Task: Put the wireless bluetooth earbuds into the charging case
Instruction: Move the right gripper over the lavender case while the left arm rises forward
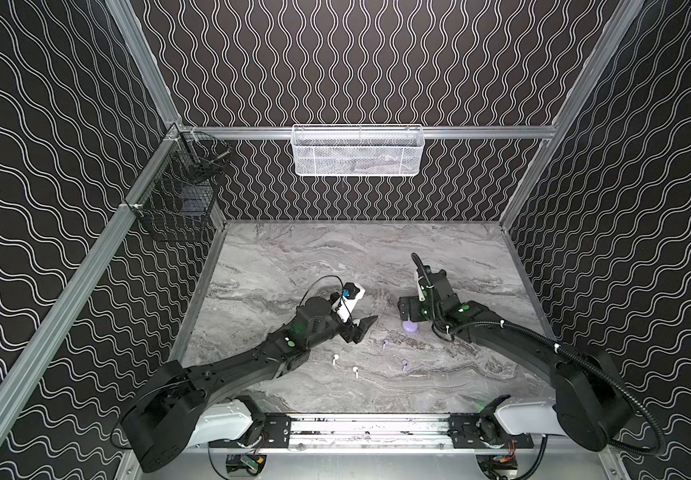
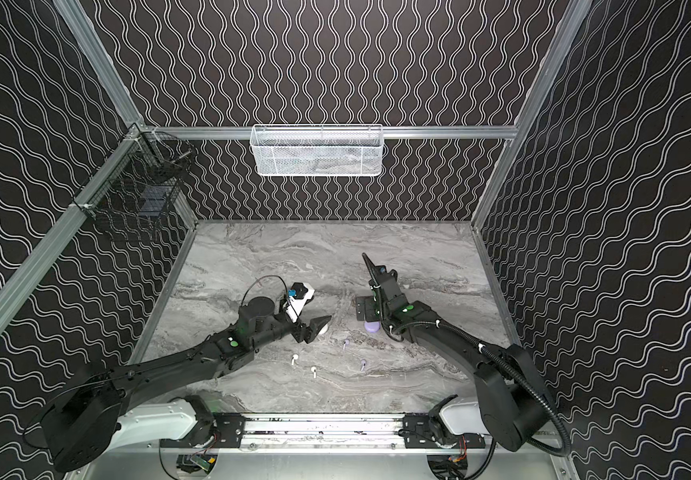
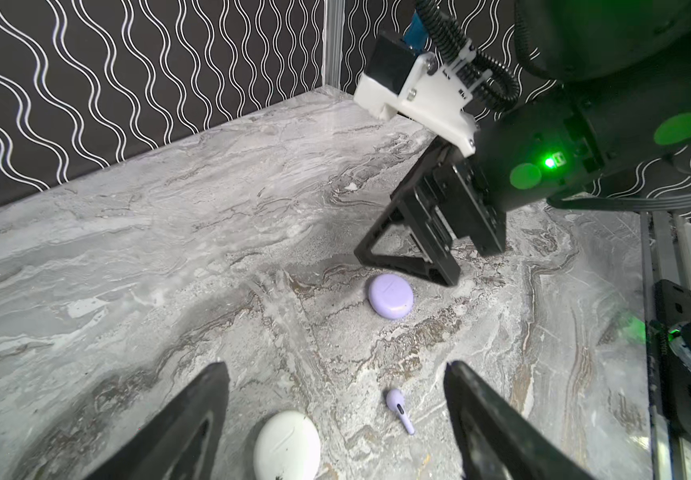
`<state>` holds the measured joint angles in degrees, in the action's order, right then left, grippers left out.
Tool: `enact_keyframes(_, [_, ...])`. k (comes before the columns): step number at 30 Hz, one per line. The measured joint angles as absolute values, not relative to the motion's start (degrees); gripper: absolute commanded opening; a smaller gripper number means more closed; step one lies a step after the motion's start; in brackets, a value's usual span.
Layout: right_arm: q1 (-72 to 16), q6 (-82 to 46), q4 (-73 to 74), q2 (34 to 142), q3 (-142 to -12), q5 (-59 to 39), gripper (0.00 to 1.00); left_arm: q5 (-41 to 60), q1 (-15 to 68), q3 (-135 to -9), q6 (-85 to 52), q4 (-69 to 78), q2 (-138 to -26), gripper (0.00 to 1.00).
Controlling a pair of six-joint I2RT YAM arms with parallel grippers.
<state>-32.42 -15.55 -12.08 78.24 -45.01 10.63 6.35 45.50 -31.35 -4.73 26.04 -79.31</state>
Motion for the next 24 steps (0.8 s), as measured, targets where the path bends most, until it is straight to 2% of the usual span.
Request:
enact_keyframes(7, [-36.0, -17.2, -16.1, 80.7, -45.9, 11.6, 0.96, 4.3, 45.4, -30.7, -6.9, 27.4, -80.3, 0.85])
enact_keyframes(24, [-36.9, -20.1, -17.6, 87.9, -44.7, 12.4, 0.89, 4.9, 44.1, -31.4, -10.5, 28.6, -84.3, 0.84])
